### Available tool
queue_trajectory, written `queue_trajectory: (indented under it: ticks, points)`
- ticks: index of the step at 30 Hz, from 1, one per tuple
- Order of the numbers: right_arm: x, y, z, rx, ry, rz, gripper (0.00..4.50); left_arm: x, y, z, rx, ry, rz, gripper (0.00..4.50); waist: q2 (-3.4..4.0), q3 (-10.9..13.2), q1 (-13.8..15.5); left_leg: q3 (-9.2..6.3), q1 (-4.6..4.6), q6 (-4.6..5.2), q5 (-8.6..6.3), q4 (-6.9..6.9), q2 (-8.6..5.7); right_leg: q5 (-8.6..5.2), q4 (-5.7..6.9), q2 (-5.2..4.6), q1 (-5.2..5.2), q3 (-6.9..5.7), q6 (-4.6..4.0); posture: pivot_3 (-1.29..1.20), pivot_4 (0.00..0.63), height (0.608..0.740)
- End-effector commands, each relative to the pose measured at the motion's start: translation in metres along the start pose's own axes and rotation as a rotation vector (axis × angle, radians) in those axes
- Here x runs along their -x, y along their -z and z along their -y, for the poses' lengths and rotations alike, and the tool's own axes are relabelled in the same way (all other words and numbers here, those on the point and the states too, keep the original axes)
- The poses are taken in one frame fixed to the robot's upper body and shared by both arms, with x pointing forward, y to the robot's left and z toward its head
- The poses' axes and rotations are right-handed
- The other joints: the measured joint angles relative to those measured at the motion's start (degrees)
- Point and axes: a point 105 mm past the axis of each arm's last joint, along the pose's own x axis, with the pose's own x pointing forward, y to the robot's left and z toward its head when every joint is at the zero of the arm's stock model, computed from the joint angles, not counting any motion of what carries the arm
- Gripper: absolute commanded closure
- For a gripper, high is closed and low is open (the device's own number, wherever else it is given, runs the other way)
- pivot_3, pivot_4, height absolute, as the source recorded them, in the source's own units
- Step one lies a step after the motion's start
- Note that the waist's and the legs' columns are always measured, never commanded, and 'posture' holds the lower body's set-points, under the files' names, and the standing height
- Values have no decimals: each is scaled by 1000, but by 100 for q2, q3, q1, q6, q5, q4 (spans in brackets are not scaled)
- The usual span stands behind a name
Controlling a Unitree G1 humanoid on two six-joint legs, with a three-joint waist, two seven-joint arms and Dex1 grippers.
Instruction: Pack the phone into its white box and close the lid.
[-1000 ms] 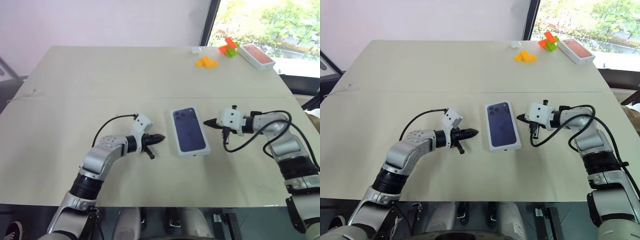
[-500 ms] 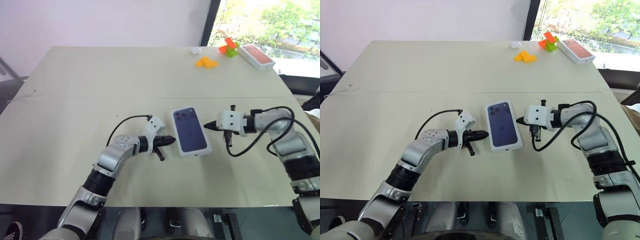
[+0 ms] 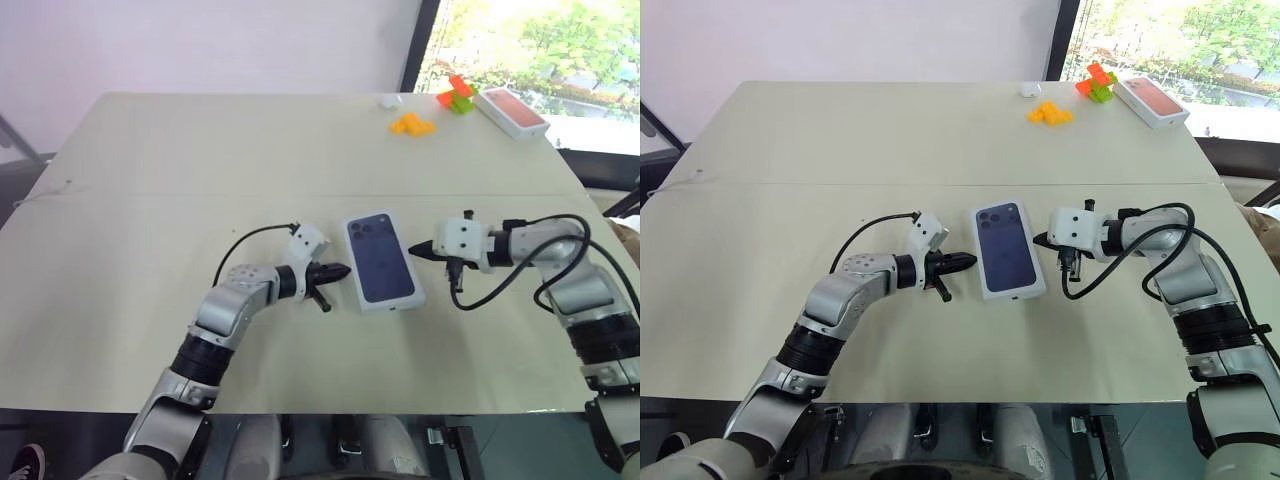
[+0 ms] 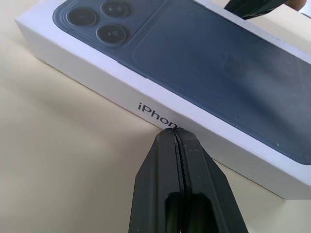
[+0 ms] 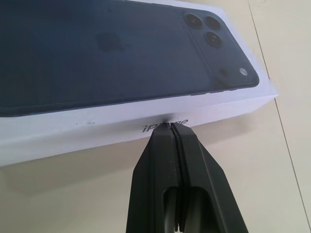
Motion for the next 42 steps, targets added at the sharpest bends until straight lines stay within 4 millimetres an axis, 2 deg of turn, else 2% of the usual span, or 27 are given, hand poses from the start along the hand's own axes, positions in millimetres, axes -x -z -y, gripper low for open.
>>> queue_trajectory:
  ticks: [1, 7, 11, 23, 26, 29, 32, 34, 38, 42]
  points:
    - [4, -4, 8, 61, 25, -9, 4484, -1, -18, 7, -30, 27, 61, 4500, 0, 0, -2, 0, 0, 0, 0, 0, 0, 0, 0, 0, 0, 0, 0, 0, 150, 737]
    - [9, 2, 24, 73, 88, -42, 4484, 0, -22, 7, -33, 22, 74, 4500, 0, 0, -3, 0, 0, -4, 2, 0, -1, 0, 0, 0, 0, 0, 0, 0, 150, 737]
    - [6, 3, 21, 79, 74, -42, 4484, 0, -27, 4, -33, 18, 77, 4500, 0, 0, 3, 0, 0, -8, 5, -1, 0, 0, 0, 1, 0, 0, -1, 0, 150, 737]
    - [4, -5, 23, 89, 95, -23, 4484, 3, -17, -3, -33, -19, 54, 4500, 0, 0, -3, 0, 0, -9, 5, 0, 0, 1, 0, 0, 0, 0, -2, 0, 150, 737]
    - [6, -16, 32, 46, 131, 36, 4484, 7, -26, -8, -16, -39, 87, 4500, 0, 0, -5, 0, 0, -9, 5, 0, 0, 1, 0, 0, 0, 0, -2, 0, 150, 737]
    - [8, -29, 40, -19, 163, 118, 4484, 9, -45, -6, -12, -33, 148, 4500, 0, 0, -9, 0, 0, -12, 7, 0, 1, 2, 2, 1, 0, 0, -3, 0, 150, 737]
    - [5, -40, 38, -59, 154, 179, 4484, 7, -65, -1, -8, -10, 199, 4500, 0, 0, -2, 0, 0, -13, 8, 0, 1, 2, 3, 1, -1, 0, -4, 0, 150, 737]
    - [2, -42, 35, -69, 146, 187, 4484, 2, -69, 2, -15, -2, 204, 4500, 0, 0, 10, -1, -1, -12, 7, 2, 0, 2, 3, 0, 0, 0, -4, 0, 150, 737]
    - [-7, -38, 17, -94, 93, 181, 4484, -11, -58, 9, -14, 16, 167, 4500, 0, 0, 7, 0, -1, -11, 6, 4, -3, 2, 2, -4, 3, 0, -3, 0, 150, 737]
    - [-19, -18, -5, -123, 71, 123, 4484, -22, -28, 7, -4, -17, 73, 4500, 0, 0, -2, 0, 0, -10, 6, 4, -3, 2, 4, -3, 2, 0, -3, 0, 150, 737]
